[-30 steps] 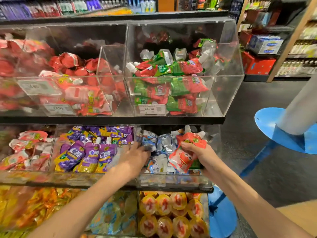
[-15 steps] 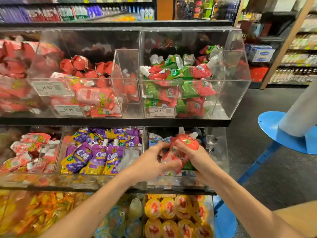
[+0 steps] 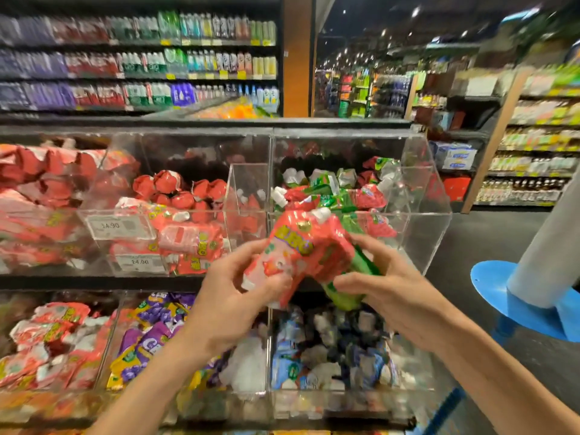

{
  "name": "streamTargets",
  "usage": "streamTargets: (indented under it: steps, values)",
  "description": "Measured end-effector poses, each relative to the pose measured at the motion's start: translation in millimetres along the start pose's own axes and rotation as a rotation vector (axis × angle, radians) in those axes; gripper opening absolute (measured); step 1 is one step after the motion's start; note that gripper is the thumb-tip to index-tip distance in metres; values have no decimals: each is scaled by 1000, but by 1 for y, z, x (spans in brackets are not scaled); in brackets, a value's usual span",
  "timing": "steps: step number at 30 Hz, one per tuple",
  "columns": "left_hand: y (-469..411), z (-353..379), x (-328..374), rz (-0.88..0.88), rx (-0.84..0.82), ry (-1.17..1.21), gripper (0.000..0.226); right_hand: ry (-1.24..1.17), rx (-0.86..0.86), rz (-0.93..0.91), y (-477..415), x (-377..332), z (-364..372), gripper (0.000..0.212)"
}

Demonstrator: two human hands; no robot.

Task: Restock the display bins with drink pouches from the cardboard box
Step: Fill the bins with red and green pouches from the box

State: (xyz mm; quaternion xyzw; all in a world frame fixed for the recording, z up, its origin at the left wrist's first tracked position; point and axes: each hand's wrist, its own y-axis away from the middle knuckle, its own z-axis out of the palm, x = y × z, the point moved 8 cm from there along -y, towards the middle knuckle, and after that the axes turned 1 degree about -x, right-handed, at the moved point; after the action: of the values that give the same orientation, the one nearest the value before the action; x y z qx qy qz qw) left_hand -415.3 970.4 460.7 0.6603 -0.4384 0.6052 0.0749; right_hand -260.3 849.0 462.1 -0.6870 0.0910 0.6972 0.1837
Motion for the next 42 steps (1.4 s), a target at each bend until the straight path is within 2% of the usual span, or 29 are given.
streamTargets:
  steps: [2, 4, 7, 11, 15, 19, 25, 31, 33, 36, 37, 39, 40, 42]
  values:
    - [-14, -17, 19, 51, 47, -12, 49, 197, 137, -142, -14, -39, -14, 61]
    - [-27, -33, 32, 58, 105, -2, 54, 414, 287, -291, -30, -76, -26, 52]
    - [-40, -50, 36, 45, 167, -10, 42, 826, 420, -475, -61, -115, -22, 44]
    - [-42, -67, 29, 7, 222, -27, 46, 1234, 320, -628, -112, -116, 12, 34]
    - [-36, -75, 30, -10, 236, -40, 33, 1485, 302, -519, -155, -94, 30, 38]
    - [-31, -87, 24, -21, 242, -68, 57, 1429, 222, -351, -167, -85, 36, 52]
    - [-28, -94, 8, -78, 216, -48, 54, 1294, 41, -186, -161, -86, 35, 40]
    - [-27, -92, 3, -153, 230, -2, 58, 1192, -11, -84, -150, -73, 25, 57]
    - [-24, -92, 6, -159, 250, 21, 53, 1240, 58, -195, -143, -81, 29, 58]
    - [-12, -94, 13, -165, 292, 39, 53, 1091, 220, -511, -102, -102, 54, 36]
    - [-5, -94, 16, -167, 312, 41, 48, 1013, 189, -606, -83, -102, 71, 31]
    - [8, -92, 18, -174, 342, 68, 33, 983, -8, -787, -43, -91, 117, 39]
    - [15, -90, 17, -192, 359, 76, 32, 994, -110, -848, -29, -80, 136, 48]
    - [29, -91, 15, -237, 424, 68, 42, 952, -221, -857, -18, -60, 158, 58]
